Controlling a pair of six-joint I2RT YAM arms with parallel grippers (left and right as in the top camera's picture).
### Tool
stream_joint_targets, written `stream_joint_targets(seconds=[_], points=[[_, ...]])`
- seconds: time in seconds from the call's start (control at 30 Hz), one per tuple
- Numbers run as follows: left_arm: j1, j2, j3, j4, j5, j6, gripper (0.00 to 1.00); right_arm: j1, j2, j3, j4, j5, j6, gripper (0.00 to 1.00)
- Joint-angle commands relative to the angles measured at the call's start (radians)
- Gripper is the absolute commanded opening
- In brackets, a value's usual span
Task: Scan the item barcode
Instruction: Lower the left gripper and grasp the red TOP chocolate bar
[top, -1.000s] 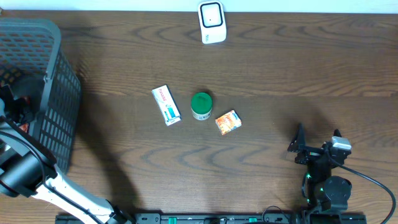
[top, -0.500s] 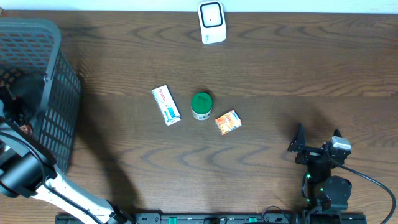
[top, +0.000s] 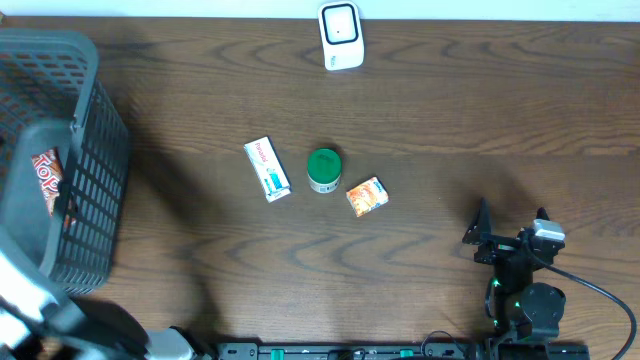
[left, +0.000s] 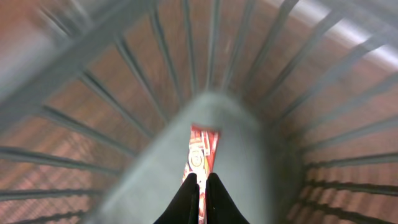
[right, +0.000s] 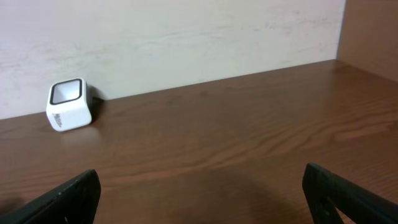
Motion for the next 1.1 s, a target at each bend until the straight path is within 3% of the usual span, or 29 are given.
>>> stream_joint_targets(seconds=[0.0,0.03,0.07,0.1,0.13,0.2,0.47,1.07], points=[[0.0,-0.126,0.007,0.019,0.016,-0.032,0.07,-0.003,-0.003,-0.001,-0.002,0.005,-0.011,0.99],[-0.001,-0.157,0.007,0.023,0.016,-0.036,0.08,-0.003,-0.003,-0.001,-0.002,0.005,-0.011,0.99],[0.0,-0.177,0.007,0.026,0.015,-0.036,0.17,-0.003,-0.003,-0.001,-0.002,0.005,-0.011,0.99],[0.0,-0.191,0.007,0.026,0.013,-0.037,0.41,-0.003,-0.003,-0.001,-0.002,0.005,-0.011,0.99],[0.0,-0.198,0.007,0.013,0.011,-0.036,0.74,-0.003,-0.003,-0.001,-0.002,0.005,-0.011,0.99],[0.003,-0.191,0.006,-0.029,-0.016,-0.036,0.85,-0.003,-0.003,-0.001,-0.002,0.005,-0.011,0.99],[0.005,-0.015,0.003,-0.175,-0.142,-0.023,0.86,-0.003,-0.003,-0.001,-0.002,0.005,-0.011,0.99],[0.007,0.394,0.003,-0.116,-0.143,0.068,0.86,-0.003,-0.003,-0.001,-0.002,0.005,-0.011,0.99]])
